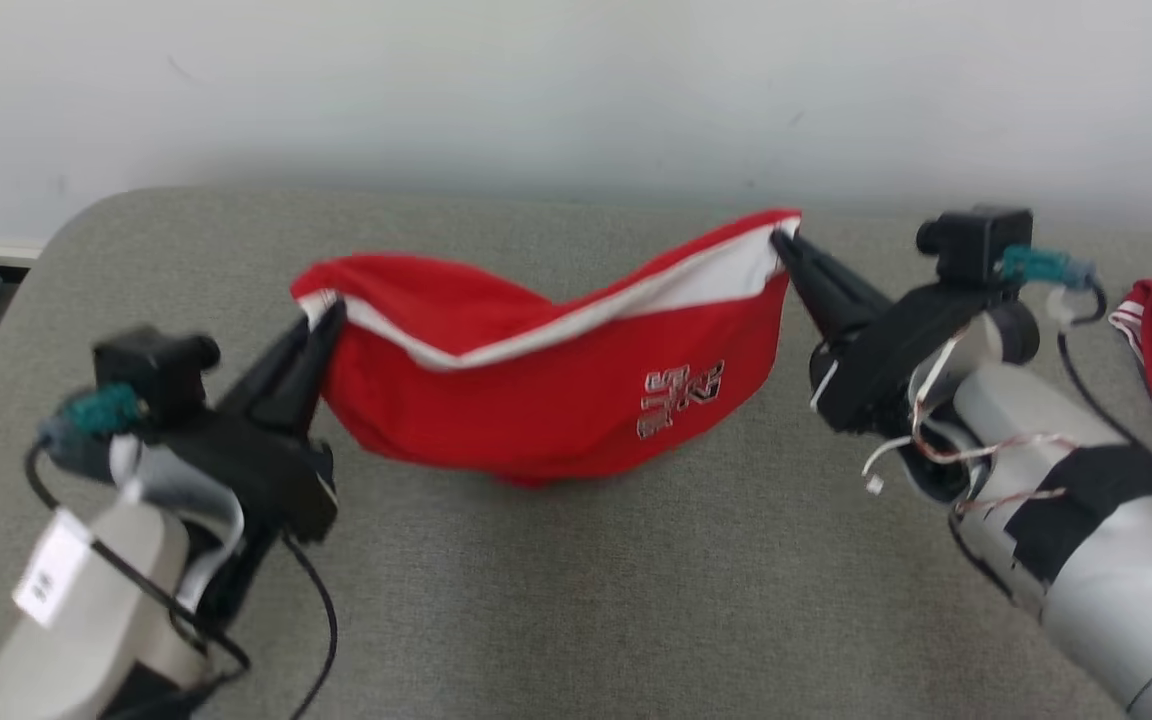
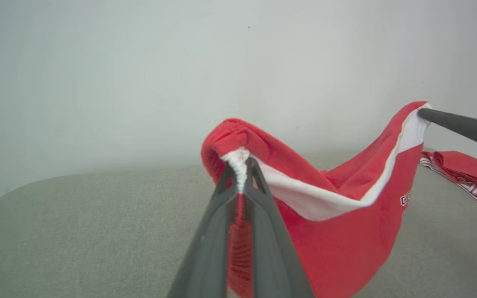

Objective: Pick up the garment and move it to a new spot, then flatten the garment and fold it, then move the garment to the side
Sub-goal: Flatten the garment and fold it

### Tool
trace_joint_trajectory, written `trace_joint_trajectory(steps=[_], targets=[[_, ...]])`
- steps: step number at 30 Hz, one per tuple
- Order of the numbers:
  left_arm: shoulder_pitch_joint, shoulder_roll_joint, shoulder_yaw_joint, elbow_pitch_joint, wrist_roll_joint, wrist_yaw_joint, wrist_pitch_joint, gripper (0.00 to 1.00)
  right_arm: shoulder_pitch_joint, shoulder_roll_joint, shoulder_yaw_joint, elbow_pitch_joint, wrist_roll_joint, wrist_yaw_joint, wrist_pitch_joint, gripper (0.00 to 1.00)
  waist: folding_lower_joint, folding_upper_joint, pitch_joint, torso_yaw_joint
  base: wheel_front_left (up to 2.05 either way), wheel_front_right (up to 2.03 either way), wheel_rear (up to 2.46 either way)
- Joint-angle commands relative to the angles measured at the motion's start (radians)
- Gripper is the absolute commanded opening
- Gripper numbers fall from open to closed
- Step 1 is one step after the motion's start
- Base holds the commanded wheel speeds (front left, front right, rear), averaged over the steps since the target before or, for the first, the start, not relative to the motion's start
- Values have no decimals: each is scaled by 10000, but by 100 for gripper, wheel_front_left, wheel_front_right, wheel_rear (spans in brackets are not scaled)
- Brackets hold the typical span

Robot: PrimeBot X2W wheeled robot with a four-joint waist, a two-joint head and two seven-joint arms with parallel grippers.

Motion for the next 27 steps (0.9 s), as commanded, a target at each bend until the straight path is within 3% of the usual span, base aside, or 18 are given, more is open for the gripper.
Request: trace_joint_trajectory(steps=[1,5,10,12,19,27], targets=[[-520,123,-42,-56,-306,-57,119,0,-404,-198,42,-36,127,-20,71,0,0,-1,288,-215,0,0,0],[-2299,564,-666,-93,-915,-43,666,0,-1729,-337,-29,67,530,-20,319,0,0,-1,1000,-586,0,0,0],[-4949,465,-1197,295,-2662,-45,1056,0,-3693,-597,-228,496,1078,-21,796,0,0,-1,2193,-809,0,0,0],[-6017,633,-1502,616,-2708,-45,1219,0,-4422,-678,-321,661,1246,-21,960,0,0,-1,2658,-881,0,0,0],[-8970,449,-2147,1753,-3262,-47,1332,0,-6691,-855,-474,1448,1343,-19,1228,0,0,-1,4018,-1051,0,0,0],[-11946,-35,-3144,3324,-3672,-46,685,0,-9112,-917,-365,2510,910,-17,541,0,0,-1,5190,-1291,0,0,0]])
